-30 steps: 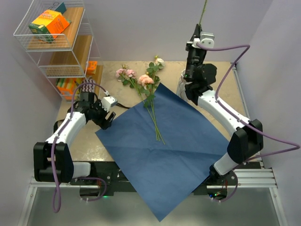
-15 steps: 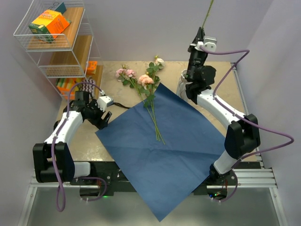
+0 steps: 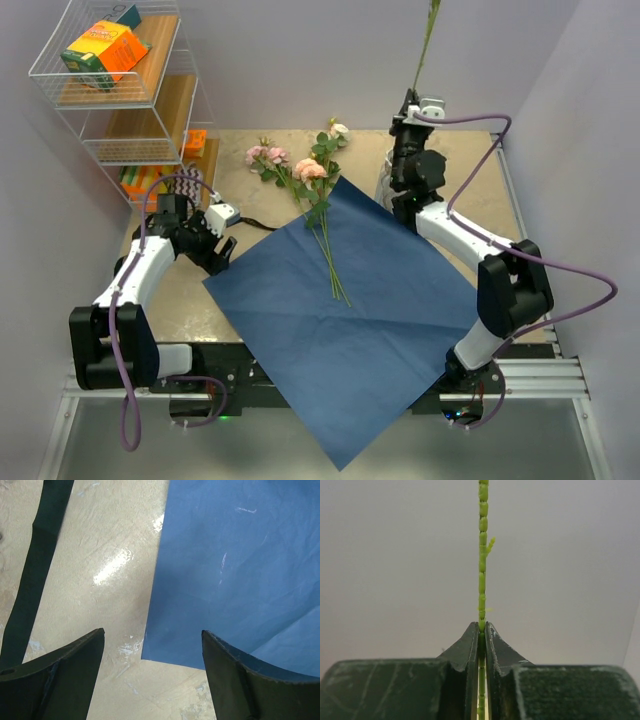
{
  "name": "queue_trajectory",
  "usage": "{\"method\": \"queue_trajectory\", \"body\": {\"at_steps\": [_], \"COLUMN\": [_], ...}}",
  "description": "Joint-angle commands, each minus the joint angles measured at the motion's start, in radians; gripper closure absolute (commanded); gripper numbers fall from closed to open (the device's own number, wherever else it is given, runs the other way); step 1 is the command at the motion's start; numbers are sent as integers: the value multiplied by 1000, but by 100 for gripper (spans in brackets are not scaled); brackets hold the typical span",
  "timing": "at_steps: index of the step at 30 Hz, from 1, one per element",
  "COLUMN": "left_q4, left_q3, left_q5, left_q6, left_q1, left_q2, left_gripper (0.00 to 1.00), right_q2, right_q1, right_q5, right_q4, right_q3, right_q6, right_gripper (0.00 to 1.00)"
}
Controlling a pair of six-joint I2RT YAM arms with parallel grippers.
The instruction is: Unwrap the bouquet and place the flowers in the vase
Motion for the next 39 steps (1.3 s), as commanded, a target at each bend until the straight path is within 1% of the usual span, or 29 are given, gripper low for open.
{"method": "queue_trajectory", "body": {"at_steps": [1,2,6,8,12,16,19,22,24,25,27,28,29,30,31,32,33,34,35,36,38,39], "left_q4": [14,14,20,20,20,21,21,24,27,27,29,31,31,31,31,31,31,32,41,49,60,58], "left_q3": [16,17,17,17,16,14,13,4,-1,-3,-3,-4,-4,-3,-4,-4,-4,-4,-10,-15,-21,-26], "left_q5": [34,35,41,46,55,69,74,74,74,71,71,69,69,69,66,66,64,55,45,29,-9,-11], "left_q6": [6,6,0,-5,-14,-24,-29,-31,-26,-25,-24,-26,-26,-26,-32,-35,-37,-43,-47,-55,-71,-67], "left_q1": [10,10,12,12,12,12,12,14,12,12,12,12,14,12,12,12,12,12,12,12,14,17], "left_q2": [-32,-31,-39,-40,-45,-48,-51,-58,-62,-63,-65,-66,-65,-65,-66,-65,-63,-63,-63,-62,-57,-60], "left_gripper": [17,17,17,17,17,17,17,17,17,17,17,17,17,17,17,17,17,17,16,16,16,17], "right_q2": [-72,-91,-145,-182,-240,-311,-387,-481,-522,-558,-566,-543,-526,-497,-468,-387,-342,-301,-215,-179,-107,-48], "right_q1": [1,3,9,10,16,41,76,134,180,191,220,230,251,260,271,294,306,320,349,363,392,400], "right_q5": [7,1,-1,7,-12,-35,-24,-13,20,12,-39,-60,-82,-114,-172,-198,-206,-205,-209,-217,-234,-240], "right_q4": [-45,-53,-80,-82,-149,-200,-224,-269,-299,-324,-431,-474,-575,-627,-676,-785,-848,-903,-988,-1019,-1072,-1074], "right_q3": [-59,-73,-134,-173,-211,-263,-309,-348,-365,-366,-343,-329,-310,-270,-247,-218,-147,-113,-84,-35,3,28], "right_q6": [65,76,87,99,119,133,133,135,136,163,188,213,222,228,237,240,250,251,251,251,251,283], "right_gripper": [88,84,59,54,51,52,52,53,54,54,54,53,50,47,44,40,38,34,34,32,32,32]}}
